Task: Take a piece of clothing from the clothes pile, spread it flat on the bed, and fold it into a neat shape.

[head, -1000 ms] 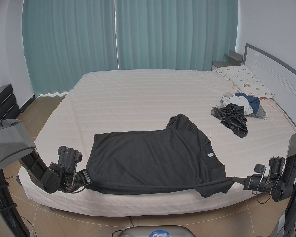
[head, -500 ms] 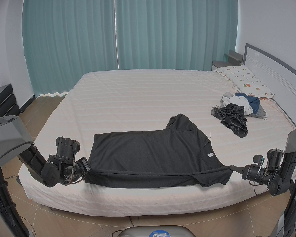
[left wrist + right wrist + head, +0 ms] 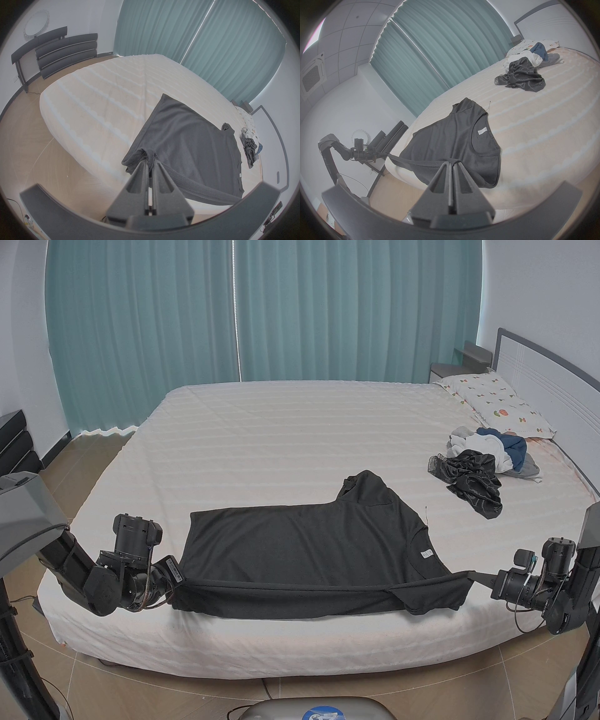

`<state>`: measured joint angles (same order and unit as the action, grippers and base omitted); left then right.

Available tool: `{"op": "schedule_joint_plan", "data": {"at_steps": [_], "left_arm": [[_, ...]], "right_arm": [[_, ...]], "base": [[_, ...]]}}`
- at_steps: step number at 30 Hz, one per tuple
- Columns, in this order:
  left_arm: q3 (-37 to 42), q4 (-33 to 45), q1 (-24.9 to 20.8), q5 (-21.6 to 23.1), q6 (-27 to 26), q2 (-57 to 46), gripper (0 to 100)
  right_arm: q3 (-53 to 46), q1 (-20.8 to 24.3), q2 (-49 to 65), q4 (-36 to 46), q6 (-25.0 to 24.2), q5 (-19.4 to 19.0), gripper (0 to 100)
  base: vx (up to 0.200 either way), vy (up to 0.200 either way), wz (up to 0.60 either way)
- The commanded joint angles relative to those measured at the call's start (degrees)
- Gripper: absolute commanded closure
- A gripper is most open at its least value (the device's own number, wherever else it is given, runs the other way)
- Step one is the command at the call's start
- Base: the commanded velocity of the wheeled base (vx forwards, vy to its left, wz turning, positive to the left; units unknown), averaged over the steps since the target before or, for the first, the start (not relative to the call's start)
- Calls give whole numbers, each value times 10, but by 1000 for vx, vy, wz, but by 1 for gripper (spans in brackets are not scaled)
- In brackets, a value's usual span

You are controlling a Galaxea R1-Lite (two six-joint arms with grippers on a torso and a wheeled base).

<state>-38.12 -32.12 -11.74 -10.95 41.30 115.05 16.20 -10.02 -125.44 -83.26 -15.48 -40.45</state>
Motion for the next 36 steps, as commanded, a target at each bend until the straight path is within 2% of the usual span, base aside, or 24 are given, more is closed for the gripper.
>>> {"op": "schedule_joint_plan", "data": {"at_steps": [1,11,16,21,30,36], "left_arm": [[-36,0,7,0,0,32,100],[-105,1,15,0,2,107,100],[-141,2,15,0,3,141,100],[-166,9,22,0,3,161,100],[-230,51,33,0,4,195,100],[-243,52,33,3,4,211,100]], "right_arm": [[37,1,-27,7,-1,10,100],[124,31,-91,25,-3,55,100],[197,57,-100,86,-5,87,100],[239,76,-110,106,-25,111,100],[278,76,-140,117,-29,140,100],[287,76,-150,119,-30,143,100]], "base": [[0,0,0],[0,0,0],[0,0,0],[0,0,0],[0,0,0],[0,0,0]]}}
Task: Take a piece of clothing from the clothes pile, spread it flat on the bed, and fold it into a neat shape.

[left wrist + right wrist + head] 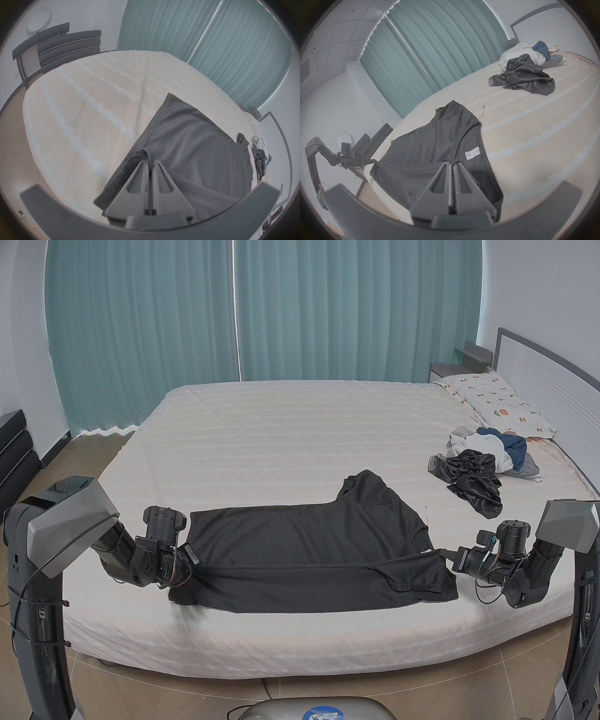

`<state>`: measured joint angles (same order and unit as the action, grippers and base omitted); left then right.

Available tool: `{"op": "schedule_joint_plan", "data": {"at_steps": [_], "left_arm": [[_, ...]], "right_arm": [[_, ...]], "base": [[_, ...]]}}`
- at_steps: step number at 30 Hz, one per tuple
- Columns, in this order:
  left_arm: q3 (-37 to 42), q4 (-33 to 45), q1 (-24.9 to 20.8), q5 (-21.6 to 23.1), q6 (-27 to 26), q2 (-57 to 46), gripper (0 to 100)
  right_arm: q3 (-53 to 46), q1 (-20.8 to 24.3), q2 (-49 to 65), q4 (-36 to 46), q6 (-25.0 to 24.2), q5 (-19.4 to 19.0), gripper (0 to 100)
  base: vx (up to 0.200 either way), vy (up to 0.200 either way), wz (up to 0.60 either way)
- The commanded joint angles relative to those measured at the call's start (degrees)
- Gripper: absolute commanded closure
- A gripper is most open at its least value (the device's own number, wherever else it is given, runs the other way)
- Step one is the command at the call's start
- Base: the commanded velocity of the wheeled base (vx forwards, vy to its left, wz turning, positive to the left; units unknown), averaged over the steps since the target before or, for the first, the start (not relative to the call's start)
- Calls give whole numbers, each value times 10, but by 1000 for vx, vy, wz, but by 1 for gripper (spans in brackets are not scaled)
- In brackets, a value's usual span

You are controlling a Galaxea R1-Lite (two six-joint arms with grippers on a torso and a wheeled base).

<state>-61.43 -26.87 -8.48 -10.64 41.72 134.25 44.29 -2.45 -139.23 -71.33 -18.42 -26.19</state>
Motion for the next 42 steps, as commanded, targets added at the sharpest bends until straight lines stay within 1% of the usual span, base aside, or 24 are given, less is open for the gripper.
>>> {"op": "schedule_joint_plan", "data": {"at_steps": [1,10,11,13,14,21,23,26,29,33,34,37,39,41,42], "left_arm": [[-10,0,0,0,0,19,100],[-34,0,-1,0,11,39,100],[-47,1,-1,0,25,44,100],[-49,1,-1,0,28,49,100],[-49,1,-1,0,28,50,0],[-48,-1,3,-1,34,50,0],[-48,-1,10,-2,57,36,0],[-41,1,22,3,71,12,0],[-19,-1,40,9,76,-38,0],[17,-10,45,12,96,-80,0],[18,-11,45,12,98,-80,0],[28,-28,47,15,118,-84,0],[39,-38,47,32,122,-84,0],[47,-42,47,43,122,-85,0],[51,-41,47,58,122,-85,0]], "right_arm": [[6,1,-12,0,0,1,100],[14,0,-32,-4,-1,9,100],[14,1,-35,-3,-1,9,100],[14,1,-40,-6,-1,9,100],[15,1,-41,-7,-1,9,0],[12,-1,-34,-12,-32,9,0],[3,-8,-16,-17,-48,10,0],[-14,-17,5,-20,-64,20,0],[-62,-26,57,-21,-101,47,0],[-128,-28,107,-26,-138,76,0],[-134,-28,111,-27,-141,76,0],[-182,-25,135,-50,-195,77,0],[-200,-20,127,-74,-223,77,0],[-206,-19,116,-86,-232,76,0],[-210,-16,94,-101,-235,77,0]], "base": [[0,0,0],[0,0,0],[0,0,0],[0,0,0],[0,0,0],[0,0,0],[0,0,0],[0,0,0],[0,0,0],[0,0,0],[0,0,0],[67,0,0],[200,0,0],[200,0,0],[200,0,0]]}}
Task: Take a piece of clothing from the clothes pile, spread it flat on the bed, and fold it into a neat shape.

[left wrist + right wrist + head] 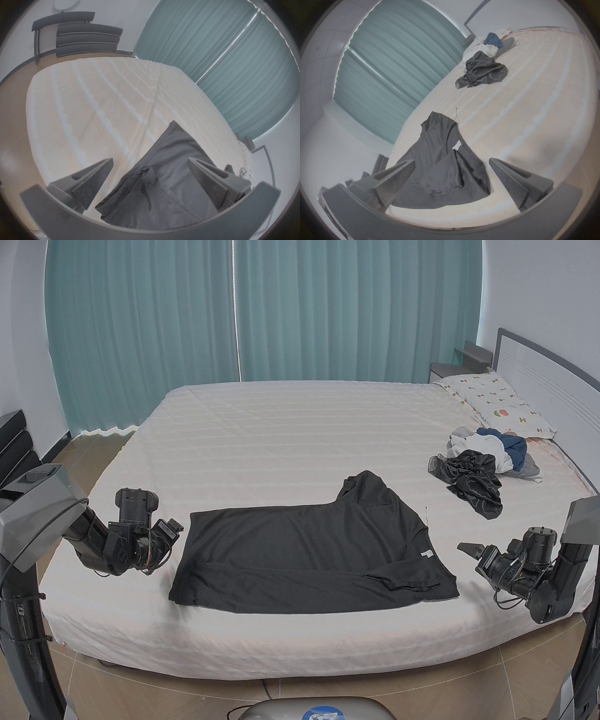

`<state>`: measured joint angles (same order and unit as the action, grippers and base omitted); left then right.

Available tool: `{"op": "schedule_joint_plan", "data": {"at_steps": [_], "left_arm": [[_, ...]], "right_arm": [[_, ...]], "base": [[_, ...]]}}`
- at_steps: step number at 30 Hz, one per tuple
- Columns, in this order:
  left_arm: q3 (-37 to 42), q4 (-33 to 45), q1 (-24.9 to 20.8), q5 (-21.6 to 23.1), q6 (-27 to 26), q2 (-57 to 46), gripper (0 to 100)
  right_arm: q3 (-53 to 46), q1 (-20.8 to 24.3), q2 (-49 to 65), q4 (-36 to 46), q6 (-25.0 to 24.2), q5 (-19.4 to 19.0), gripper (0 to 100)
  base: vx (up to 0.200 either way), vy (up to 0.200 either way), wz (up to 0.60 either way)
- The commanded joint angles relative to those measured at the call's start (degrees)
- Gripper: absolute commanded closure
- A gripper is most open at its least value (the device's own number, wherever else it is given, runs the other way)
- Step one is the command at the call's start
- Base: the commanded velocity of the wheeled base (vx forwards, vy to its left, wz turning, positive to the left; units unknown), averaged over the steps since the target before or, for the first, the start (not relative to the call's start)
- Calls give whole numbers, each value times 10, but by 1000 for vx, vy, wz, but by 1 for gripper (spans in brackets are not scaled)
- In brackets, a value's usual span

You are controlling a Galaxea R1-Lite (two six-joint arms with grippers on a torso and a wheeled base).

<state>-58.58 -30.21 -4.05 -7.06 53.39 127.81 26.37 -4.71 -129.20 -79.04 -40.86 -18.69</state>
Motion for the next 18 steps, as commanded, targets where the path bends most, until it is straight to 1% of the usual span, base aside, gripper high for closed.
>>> {"op": "schedule_joint_plan", "data": {"at_steps": [1,4,11,12,13,14,15,18], "left_arm": [[25,-4,3,31,5,-20,0],[26,-3,2,36,4,-17,0],[26,31,-3,40,-1,-14,0],[26,40,-3,47,-5,-14,0],[27,55,-5,64,-10,-17,0],[31,76,-5,96,-22,-19,0],[35,88,-5,115,-29,-20,0],[37,100,-5,150,-50,-20,0]], "right_arm": [[-32,8,-26,-39,-7,5,0],[-33,8,-42,-66,-6,4,0],[-45,9,-45,-67,-6,1,0],[-45,9,-45,-67,-6,1,0],[-46,9,-45,-67,-7,1,0],[-47,10,-46,-67,-7,1,0],[-48,10,-47,-68,-7,1,0],[-50,13,-54,-74,-6,1,0]], "base": [[200,0,0],[200,0,0],[200,0,0],[200,0,0],[0,0,0],[0,0,0],[0,0,0],[0,0,0]]}}
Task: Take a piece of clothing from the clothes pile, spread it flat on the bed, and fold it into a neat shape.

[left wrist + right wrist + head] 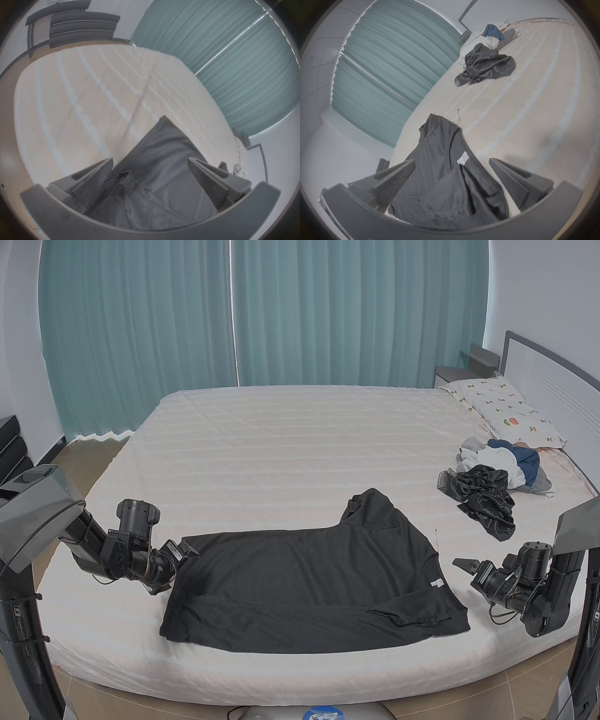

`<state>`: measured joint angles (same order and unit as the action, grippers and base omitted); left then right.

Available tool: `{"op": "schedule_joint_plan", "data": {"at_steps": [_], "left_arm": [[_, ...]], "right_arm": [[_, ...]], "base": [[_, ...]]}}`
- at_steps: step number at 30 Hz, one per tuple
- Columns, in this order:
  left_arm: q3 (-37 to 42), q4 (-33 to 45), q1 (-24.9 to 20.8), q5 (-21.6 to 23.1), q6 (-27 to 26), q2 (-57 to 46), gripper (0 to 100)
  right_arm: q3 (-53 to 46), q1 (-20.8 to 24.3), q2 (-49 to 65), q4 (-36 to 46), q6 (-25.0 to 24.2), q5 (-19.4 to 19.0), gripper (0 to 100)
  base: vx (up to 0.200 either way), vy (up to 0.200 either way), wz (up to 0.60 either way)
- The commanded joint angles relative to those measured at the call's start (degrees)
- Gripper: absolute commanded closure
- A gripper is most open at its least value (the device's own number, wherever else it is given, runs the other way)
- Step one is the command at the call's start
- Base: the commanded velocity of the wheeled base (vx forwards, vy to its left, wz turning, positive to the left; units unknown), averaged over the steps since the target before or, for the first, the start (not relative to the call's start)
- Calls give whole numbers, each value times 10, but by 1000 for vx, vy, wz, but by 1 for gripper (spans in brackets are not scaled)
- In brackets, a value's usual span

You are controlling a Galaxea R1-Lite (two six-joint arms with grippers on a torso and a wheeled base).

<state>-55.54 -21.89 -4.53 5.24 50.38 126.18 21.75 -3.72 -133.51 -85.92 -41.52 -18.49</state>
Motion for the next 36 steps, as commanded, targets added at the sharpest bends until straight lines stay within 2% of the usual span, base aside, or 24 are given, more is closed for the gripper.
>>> {"op": "schedule_joint_plan", "data": {"at_steps": [1,14,24,25,31,36], "left_arm": [[7,17,0,29,-26,-1,0],[10,18,0,29,-141,22,0],[21,19,-3,29,-148,25,0],[21,19,-5,29,-149,28,100],[21,20,-10,18,-160,35,100],[32,20,-10,-14,-158,31,100]], "right_arm": [[-5,6,-12,-10,-1,-1,0],[-14,20,-29,-35,2,2,0],[-14,20,-30,-35,7,2,0],[-14,20,-30,-35,7,2,0],[-14,20,-31,-35,14,2,0],[-13,20,-36,-35,28,3,0]], "base": [[0,0,0],[0,0,0],[0,0,0],[0,0,0],[0,0,0],[0,0,0]]}}
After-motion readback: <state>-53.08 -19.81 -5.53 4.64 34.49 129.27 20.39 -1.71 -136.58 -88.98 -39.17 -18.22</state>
